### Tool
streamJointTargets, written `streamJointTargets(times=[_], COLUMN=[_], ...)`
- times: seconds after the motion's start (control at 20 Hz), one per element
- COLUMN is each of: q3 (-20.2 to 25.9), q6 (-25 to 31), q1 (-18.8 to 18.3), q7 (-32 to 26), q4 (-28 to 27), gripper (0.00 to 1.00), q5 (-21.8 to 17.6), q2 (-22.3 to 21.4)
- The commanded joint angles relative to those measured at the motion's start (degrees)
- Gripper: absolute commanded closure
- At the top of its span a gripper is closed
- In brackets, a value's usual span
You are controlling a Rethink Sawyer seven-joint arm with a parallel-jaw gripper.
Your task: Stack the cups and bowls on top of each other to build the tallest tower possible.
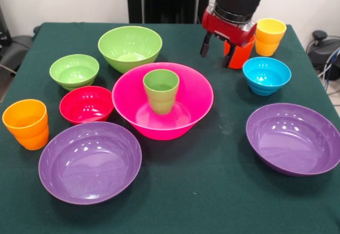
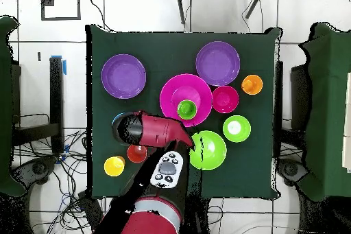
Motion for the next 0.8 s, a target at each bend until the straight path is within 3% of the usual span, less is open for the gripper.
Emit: streamJointTargets(times=[0.05,0.4,0.8], q3=[7.5,4.8,-2.4], q6=[-9.3,-5.1,0.1], q1=[0.3,2.2,7.9], q7=[16.1,15.7,15.7], q4=[10.5,11.9,6.8], gripper=[0.00,0.00,0.00], q5=[5.7,7.1,6.1], q2=[1.8,-0.8,0.3])
